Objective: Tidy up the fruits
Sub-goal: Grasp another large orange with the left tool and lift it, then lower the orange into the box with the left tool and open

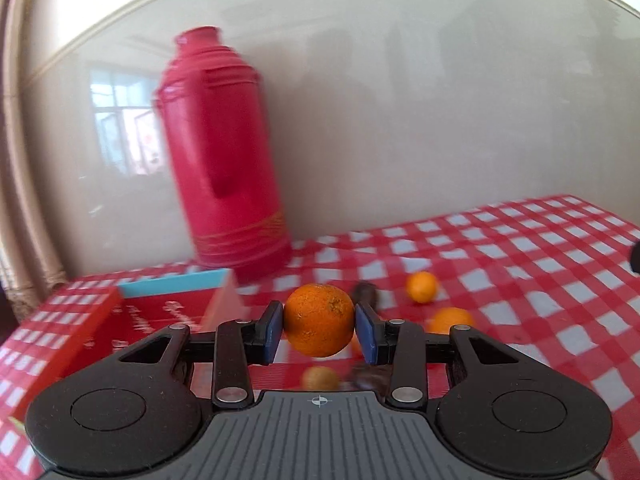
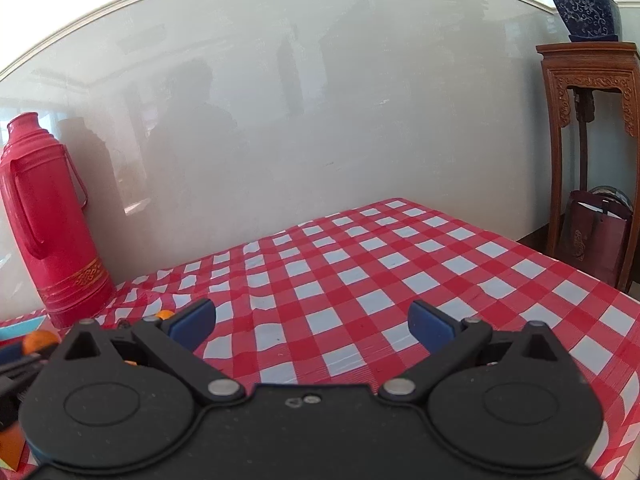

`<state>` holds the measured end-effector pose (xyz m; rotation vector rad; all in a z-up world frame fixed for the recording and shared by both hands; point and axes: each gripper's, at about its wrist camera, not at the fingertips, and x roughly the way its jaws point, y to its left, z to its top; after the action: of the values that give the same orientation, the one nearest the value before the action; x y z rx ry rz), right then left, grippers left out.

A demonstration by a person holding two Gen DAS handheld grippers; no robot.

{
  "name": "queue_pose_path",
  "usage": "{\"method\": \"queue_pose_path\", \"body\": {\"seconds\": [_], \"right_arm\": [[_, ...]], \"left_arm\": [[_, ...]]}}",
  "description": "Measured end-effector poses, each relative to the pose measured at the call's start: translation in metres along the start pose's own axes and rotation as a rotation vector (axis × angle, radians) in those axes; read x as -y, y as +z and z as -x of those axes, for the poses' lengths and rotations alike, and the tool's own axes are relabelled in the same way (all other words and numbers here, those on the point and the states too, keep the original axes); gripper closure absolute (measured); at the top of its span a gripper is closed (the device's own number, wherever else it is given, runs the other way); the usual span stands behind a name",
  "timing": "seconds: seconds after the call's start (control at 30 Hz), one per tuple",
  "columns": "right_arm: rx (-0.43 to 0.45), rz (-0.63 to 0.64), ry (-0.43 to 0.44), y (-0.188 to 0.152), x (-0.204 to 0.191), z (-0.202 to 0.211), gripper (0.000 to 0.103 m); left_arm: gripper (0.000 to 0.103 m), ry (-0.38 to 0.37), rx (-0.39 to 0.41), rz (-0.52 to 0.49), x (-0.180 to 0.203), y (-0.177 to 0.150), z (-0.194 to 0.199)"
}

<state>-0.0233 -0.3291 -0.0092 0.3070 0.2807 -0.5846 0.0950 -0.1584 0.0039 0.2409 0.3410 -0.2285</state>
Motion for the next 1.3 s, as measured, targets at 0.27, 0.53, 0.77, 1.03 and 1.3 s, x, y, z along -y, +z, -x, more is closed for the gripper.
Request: {"method": "queue_pose_path", "body": {"seconds": [0.27, 0.53, 0.77, 1.03, 1.3], "right_arm": [[-0.021, 0.047, 0.053, -0.008, -0.031, -0.002, 0.006], [-0.038, 0.112, 0.14, -0.018, -0.076, 0.0, 0.006], [-0.08, 0.169, 0.225, -0.027, -0.113, -0.004, 0.006], [-0.119, 0.231, 0.268, -0.035, -0.139, -0.01, 0.006], [-0.198, 0.193, 0.28, -0.037, -0.14, -0.03, 0.01]], "left_arm": [[0.063, 0.204, -0.106, 0.126, -0.081, -0.008, -0.015], [0.063, 0.251, -0.284, 0.242, -0.141, -0.029, -0.04], [0.062, 0.25, -0.331, 0.268, -0.157, -0.041, -0.035], [0.019, 0.267, -0.257, 0.315, -0.178, -0.035, -0.017], [0.017, 0.294, -0.212, 0.276, -0.19, -0.033, 0.004]]}}
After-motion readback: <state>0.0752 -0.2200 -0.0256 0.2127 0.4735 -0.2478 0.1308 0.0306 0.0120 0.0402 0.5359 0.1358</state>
